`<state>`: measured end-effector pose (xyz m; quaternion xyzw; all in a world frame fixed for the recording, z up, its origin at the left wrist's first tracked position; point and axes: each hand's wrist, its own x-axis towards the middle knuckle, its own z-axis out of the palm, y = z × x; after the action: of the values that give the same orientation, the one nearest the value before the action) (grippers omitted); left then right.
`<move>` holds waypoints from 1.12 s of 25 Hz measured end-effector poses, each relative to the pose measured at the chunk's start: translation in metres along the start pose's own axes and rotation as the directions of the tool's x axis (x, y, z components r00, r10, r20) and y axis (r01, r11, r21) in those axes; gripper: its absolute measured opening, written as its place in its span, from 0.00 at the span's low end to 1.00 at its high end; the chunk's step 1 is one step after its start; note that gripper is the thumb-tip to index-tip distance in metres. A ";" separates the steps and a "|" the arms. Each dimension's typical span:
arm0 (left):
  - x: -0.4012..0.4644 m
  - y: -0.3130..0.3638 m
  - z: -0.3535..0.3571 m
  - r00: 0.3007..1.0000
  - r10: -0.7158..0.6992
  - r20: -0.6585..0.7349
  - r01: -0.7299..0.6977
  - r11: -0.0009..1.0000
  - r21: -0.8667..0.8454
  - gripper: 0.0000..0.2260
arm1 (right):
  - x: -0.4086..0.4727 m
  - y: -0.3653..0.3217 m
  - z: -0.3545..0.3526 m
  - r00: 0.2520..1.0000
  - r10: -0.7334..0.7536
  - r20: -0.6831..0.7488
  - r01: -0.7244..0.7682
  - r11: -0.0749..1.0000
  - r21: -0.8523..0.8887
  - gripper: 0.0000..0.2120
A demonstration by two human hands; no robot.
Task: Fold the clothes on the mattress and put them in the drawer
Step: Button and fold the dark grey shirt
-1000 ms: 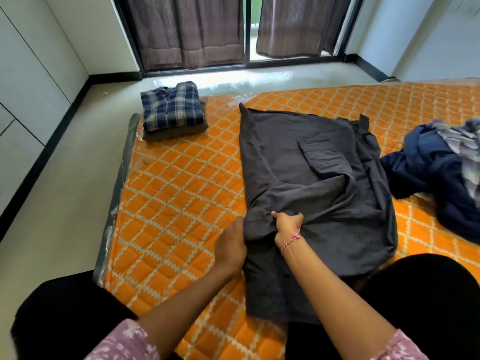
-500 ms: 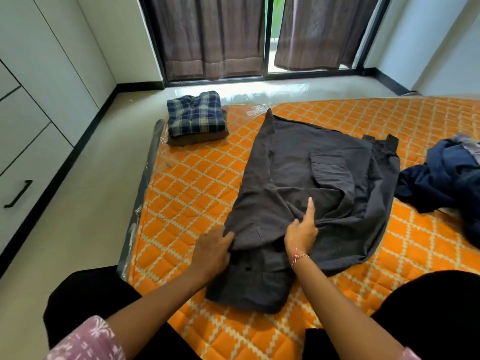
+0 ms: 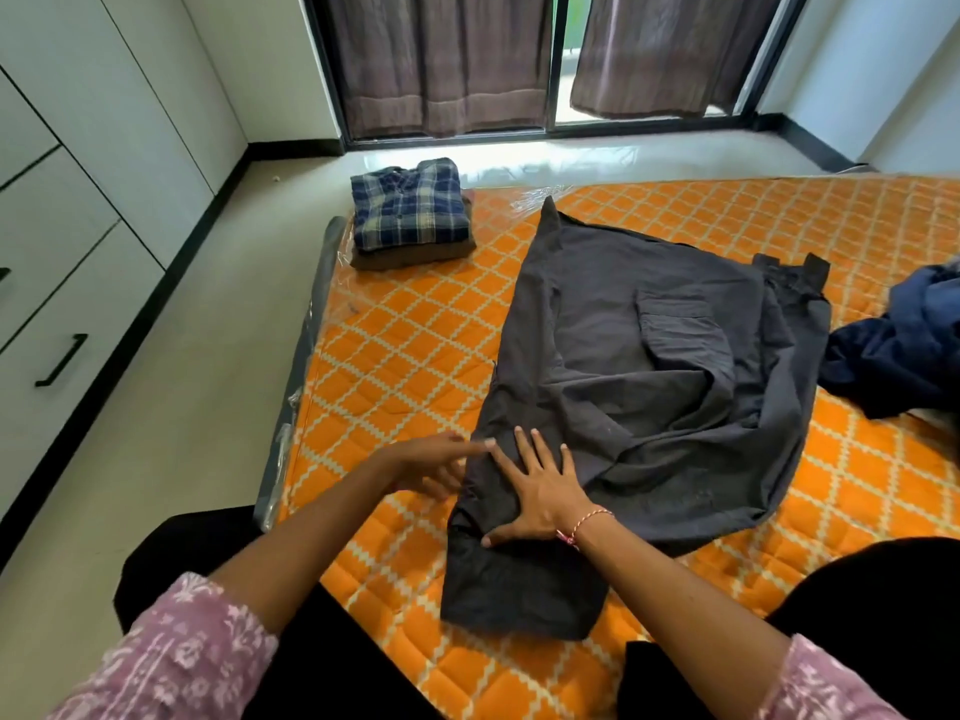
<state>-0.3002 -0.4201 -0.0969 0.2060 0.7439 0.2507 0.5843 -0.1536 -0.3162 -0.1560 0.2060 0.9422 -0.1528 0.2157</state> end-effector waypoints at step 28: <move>0.235 0.181 -0.073 0.872 0.275 -0.404 -0.398 0.880 -0.260 0.19 | 0.292 0.113 -0.206 0.801 0.571 -0.181 -0.187 0.525 0.831 0.22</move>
<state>-0.4231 -0.1453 -0.1520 0.1830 0.7353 0.5055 0.4127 -0.4127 -0.0465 -0.1385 0.5127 0.7310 -0.4427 -0.0821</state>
